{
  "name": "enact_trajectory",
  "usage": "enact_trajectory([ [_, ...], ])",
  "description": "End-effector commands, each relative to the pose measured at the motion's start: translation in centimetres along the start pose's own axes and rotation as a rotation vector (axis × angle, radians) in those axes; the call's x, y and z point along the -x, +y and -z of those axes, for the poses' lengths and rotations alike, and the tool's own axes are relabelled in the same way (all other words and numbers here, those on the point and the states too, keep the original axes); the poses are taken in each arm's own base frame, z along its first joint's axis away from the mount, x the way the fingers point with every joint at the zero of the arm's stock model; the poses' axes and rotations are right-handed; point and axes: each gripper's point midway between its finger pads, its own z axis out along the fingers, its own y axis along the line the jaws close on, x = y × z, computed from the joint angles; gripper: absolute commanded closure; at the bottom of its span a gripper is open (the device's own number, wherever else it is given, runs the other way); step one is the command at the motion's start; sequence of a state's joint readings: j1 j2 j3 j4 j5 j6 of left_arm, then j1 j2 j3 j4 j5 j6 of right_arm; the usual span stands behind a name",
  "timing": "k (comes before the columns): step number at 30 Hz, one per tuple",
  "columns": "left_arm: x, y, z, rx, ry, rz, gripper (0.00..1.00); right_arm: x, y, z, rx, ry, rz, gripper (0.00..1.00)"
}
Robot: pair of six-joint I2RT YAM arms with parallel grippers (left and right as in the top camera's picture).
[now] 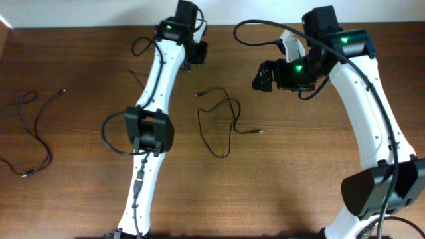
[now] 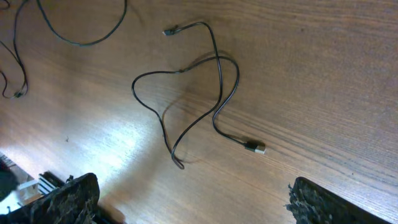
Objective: Untangle cables
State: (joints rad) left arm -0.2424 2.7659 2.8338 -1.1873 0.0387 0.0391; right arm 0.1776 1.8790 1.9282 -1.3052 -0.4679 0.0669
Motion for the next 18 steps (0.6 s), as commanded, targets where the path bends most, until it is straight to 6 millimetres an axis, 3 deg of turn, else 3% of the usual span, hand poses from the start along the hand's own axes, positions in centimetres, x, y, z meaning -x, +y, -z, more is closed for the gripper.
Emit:
enact_trajectory([
  [1,-0.7,0.6,-3.1,0.061,0.012,0.019,0.85,-0.1,0.1,0.0,-0.007,-0.001,0.018,0.01],
  [4,-0.4,2.6,-3.1,0.179,-0.012,0.094,0.72,-0.1,0.1,0.0,-0.008,-0.001,0.018,0.01],
  [7,-0.3,4.0,-2.8,0.261,-0.016,0.094,0.70,-0.1,-0.2,0.0,-0.025,-0.002,0.018,0.01],
  [9,-0.4,4.0,-3.1,0.262,-0.014,0.094,0.67,0.0,-0.3,0.0,-0.033,-0.002,0.018,0.01],
  [13,-2.5,4.0,-4.9,0.264,0.058,0.087,0.64,-0.1,-0.3,0.0,-0.033,-0.002,0.017,0.01],
  [18,-3.0,3.1,-5.5,0.211,0.073,0.088,0.62,-0.1,-0.3,0.0,-0.033,-0.002,0.017,0.01],
])
